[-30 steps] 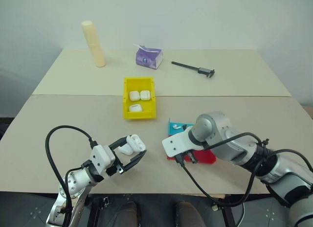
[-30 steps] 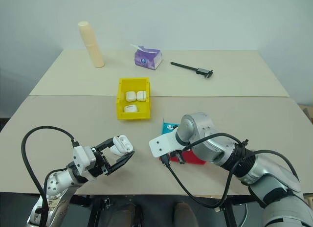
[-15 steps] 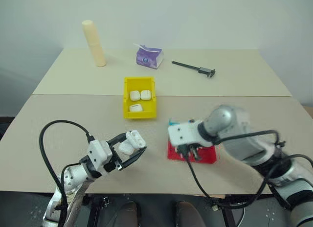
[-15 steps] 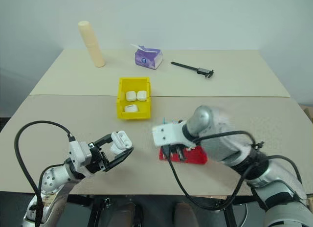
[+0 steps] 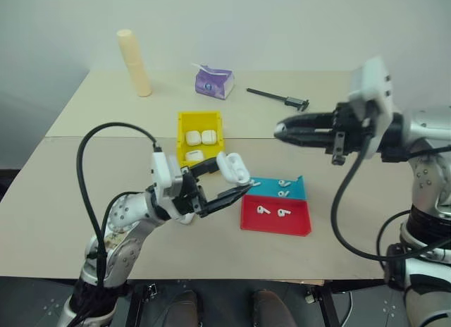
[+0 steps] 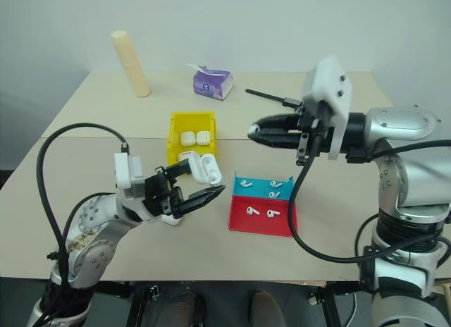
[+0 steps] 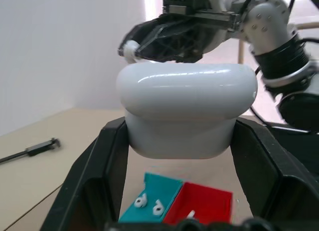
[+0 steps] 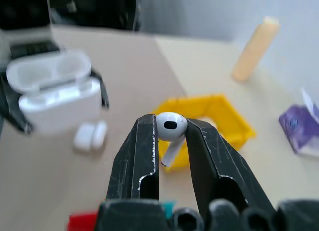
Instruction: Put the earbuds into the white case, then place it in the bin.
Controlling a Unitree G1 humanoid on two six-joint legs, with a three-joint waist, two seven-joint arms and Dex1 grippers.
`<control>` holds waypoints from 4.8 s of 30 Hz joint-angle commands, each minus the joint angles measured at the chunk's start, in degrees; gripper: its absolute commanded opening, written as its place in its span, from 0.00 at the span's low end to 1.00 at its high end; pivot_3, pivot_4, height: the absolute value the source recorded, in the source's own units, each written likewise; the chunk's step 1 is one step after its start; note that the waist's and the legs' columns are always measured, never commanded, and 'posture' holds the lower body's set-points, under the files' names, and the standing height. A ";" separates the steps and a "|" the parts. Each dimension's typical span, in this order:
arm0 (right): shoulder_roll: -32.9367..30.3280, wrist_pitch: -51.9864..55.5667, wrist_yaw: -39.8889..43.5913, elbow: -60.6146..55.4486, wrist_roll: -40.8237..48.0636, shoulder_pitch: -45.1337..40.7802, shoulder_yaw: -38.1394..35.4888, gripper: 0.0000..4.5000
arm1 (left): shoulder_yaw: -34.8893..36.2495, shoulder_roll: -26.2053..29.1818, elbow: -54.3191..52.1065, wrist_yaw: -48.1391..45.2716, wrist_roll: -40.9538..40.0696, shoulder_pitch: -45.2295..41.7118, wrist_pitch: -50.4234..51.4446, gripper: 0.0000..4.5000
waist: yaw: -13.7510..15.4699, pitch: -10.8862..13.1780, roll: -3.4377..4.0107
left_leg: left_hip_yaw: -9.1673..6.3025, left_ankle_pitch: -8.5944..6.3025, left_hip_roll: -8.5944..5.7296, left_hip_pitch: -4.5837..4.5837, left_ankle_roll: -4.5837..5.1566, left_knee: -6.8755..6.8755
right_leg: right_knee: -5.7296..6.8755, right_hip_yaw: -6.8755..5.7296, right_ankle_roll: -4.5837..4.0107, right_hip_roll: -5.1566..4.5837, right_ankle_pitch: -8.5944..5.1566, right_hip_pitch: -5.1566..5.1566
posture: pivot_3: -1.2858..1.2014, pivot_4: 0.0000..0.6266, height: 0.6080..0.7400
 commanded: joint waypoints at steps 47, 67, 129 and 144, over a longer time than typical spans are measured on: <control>4.97 -34.64 -3.18 -0.32 17.62 19.82 11.80 0.15 | -1.15 -0.39 -0.80 -8.63 -1.78 -6.10 5.51 0.62 | 0.18 0.00 0.00 | -0.01 0.01 -0.02 0.03 -0.02 -0.01 | -0.04 0.00 0.04 -0.01 0.01 0.04 | 0.52 0.24 1.00; -10.28 -32.63 3.65 7.54 16.86 12.79 9.46 0.49 | 2.93 4.14 6.08 -9.17 7.48 2.18 0.03 0.62 | -0.08 0.01 0.00 | 0.00 0.01 -0.02 0.09 -0.01 -0.01 | -0.03 0.03 0.04 0.00 0.01 0.06 | 0.52 0.24 1.00; 8.75 -60.83 9.10 66.52 -49.27 -23.66 54.59 0.37 | 7.65 7.42 1.75 -0.57 19.54 25.73 -8.99 0.62 | -0.23 -0.01 0.03 | 0.75 0.15 0.10 -0.30 -0.23 -0.11 | 0.50 0.17 -0.21 -0.04 0.03 -0.90 | 0.52 0.24 1.00; 8.36 -61.34 9.35 65.67 -49.79 -22.68 54.88 0.17 | 7.62 7.74 1.23 -0.37 19.51 25.70 -8.39 0.62 | -0.24 -0.01 0.03 | 0.74 0.16 0.10 -0.29 -0.24 -0.11 | 0.50 0.17 -0.21 -0.04 0.03 -0.89 | 0.52 0.24 1.00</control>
